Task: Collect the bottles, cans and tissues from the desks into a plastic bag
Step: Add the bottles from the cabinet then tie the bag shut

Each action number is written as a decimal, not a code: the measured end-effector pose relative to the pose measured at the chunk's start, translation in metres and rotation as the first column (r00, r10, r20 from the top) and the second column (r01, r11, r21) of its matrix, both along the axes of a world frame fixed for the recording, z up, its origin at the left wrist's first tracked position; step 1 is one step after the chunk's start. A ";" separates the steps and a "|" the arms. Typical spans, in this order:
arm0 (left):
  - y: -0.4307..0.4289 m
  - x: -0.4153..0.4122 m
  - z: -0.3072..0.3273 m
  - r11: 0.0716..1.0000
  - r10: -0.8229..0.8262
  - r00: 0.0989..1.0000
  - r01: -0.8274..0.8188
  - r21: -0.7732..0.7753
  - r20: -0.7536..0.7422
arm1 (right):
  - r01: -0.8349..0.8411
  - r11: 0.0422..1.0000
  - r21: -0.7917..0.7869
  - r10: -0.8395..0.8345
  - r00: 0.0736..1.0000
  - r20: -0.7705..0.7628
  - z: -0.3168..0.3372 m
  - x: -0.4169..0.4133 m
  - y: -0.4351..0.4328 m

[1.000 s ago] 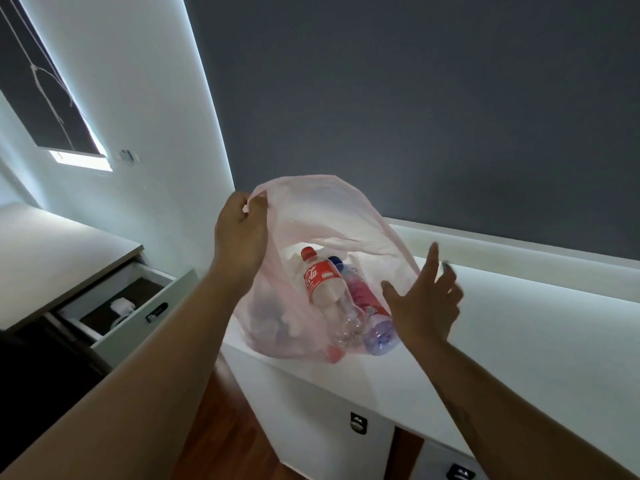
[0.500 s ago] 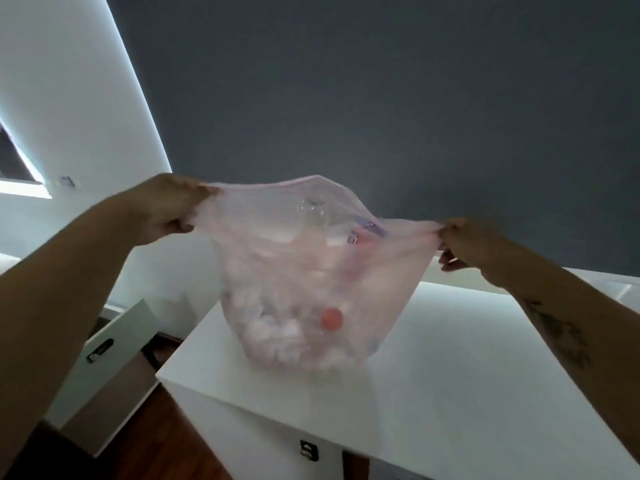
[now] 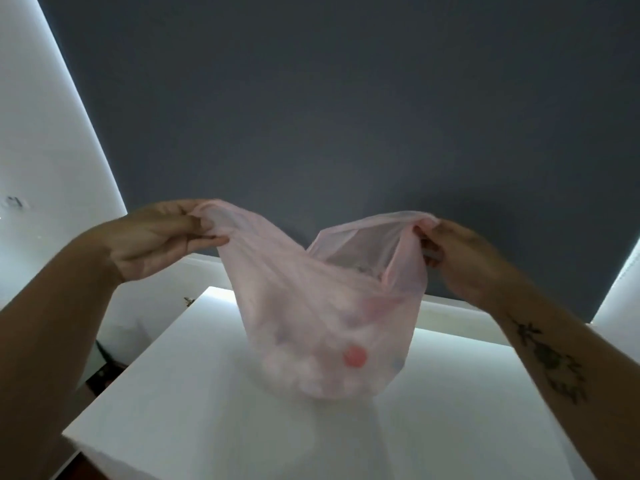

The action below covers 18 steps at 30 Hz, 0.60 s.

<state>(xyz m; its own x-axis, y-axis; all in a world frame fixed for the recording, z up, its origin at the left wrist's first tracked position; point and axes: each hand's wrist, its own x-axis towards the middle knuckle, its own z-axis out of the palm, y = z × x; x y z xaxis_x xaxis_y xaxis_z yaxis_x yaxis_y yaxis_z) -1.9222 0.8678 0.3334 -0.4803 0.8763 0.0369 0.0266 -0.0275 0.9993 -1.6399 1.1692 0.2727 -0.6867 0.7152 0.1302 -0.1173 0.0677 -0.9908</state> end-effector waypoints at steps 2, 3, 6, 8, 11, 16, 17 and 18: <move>0.009 -0.004 -0.015 0.998 0.019 1.000 -0.018 -0.056 0.018 | -0.011 0.995 0.101 0.003 0.997 0.077 -0.015 0.000 0.002; 0.014 -0.007 -0.022 0.996 0.063 0.998 -0.062 -0.068 0.018 | 0.019 0.989 0.144 -0.034 0.994 0.108 -0.022 -0.001 0.003; 0.027 -0.019 -0.038 0.963 0.246 0.963 -0.256 -0.087 -0.105 | 0.169 0.951 0.257 -0.213 0.965 0.155 -0.036 -0.007 0.002; 0.034 -0.028 -0.049 0.944 0.302 0.932 -0.321 -0.073 -0.200 | 0.276 0.924 0.263 -0.319 0.938 0.137 -0.040 -0.012 0.002; 0.050 -0.031 -0.067 0.925 0.376 0.910 -0.380 0.012 -0.175 | 0.342 0.939 0.048 -0.344 0.937 0.060 -0.040 -0.022 0.002; 0.095 -0.009 -0.088 0.899 0.394 0.834 -0.437 0.028 0.386 | 0.541 0.811 -0.224 -0.563 0.825 -0.044 -0.047 -0.039 -0.006; 0.102 -0.007 -0.086 0.920 0.341 0.841 -0.390 0.035 0.420 | 0.586 0.782 -0.213 -0.609 0.790 -0.063 -0.044 -0.040 -0.008; 0.107 -0.004 -0.081 0.949 0.252 0.866 -0.309 0.067 0.432 | 0.610 0.767 -0.198 -0.633 0.770 -0.077 -0.039 -0.040 -0.010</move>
